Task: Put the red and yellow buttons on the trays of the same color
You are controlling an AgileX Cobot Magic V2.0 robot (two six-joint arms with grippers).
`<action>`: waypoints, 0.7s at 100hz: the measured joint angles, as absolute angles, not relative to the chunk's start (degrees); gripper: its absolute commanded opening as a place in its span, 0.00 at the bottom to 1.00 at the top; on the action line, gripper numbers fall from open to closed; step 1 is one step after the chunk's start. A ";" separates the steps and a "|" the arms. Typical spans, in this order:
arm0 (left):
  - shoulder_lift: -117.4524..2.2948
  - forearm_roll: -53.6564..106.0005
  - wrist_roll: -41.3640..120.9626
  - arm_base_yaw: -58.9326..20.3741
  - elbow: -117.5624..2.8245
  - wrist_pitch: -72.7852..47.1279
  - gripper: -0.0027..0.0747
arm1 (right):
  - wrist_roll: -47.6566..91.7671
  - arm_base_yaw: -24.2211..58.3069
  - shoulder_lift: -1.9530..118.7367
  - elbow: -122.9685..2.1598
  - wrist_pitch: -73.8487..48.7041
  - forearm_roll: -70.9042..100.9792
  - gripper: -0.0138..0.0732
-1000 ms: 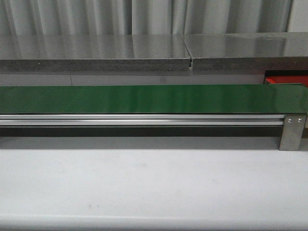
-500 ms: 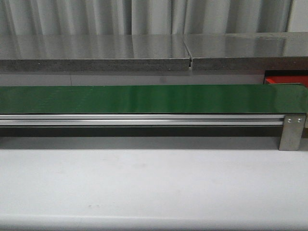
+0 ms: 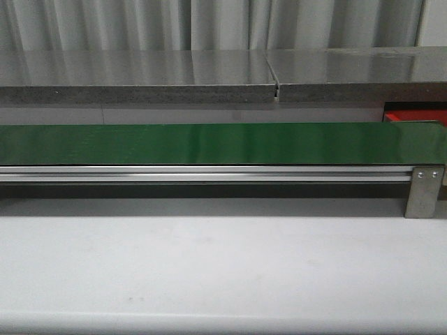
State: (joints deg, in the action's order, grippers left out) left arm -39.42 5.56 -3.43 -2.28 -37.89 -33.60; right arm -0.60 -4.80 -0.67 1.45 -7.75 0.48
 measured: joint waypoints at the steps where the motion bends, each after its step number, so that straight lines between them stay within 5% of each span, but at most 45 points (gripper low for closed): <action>1: -39.57 5.56 -3.43 -2.28 -37.89 -33.60 0.01 | -0.60 -4.80 -0.67 1.45 -7.75 0.48 0.02; 15: -41.35 5.56 -3.43 -2.28 -37.89 -33.60 0.02 | -0.60 -4.80 -0.67 1.45 -7.75 0.48 0.02; 22: -41.57 5.56 -3.43 -2.28 -37.89 -33.60 0.10 | -0.60 -4.80 -0.67 1.45 -7.75 0.48 0.02; 42: -41.70 5.56 -3.43 -2.28 -37.89 -34.01 0.79 | -0.60 -4.80 -0.67 1.45 -7.75 0.48 0.02; 49: -41.70 5.56 -3.43 -2.28 -37.89 -34.29 0.92 | -0.60 -4.80 -0.67 1.45 -7.75 0.48 0.02; 70: -41.70 5.56 -4.01 -2.28 -37.89 -35.36 0.87 | -0.60 -4.80 -0.67 1.45 -7.75 0.48 0.02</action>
State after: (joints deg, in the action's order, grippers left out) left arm -41.70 5.56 -4.01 -2.28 -37.89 -35.36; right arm -0.60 -4.80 -0.67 1.45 -7.75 0.48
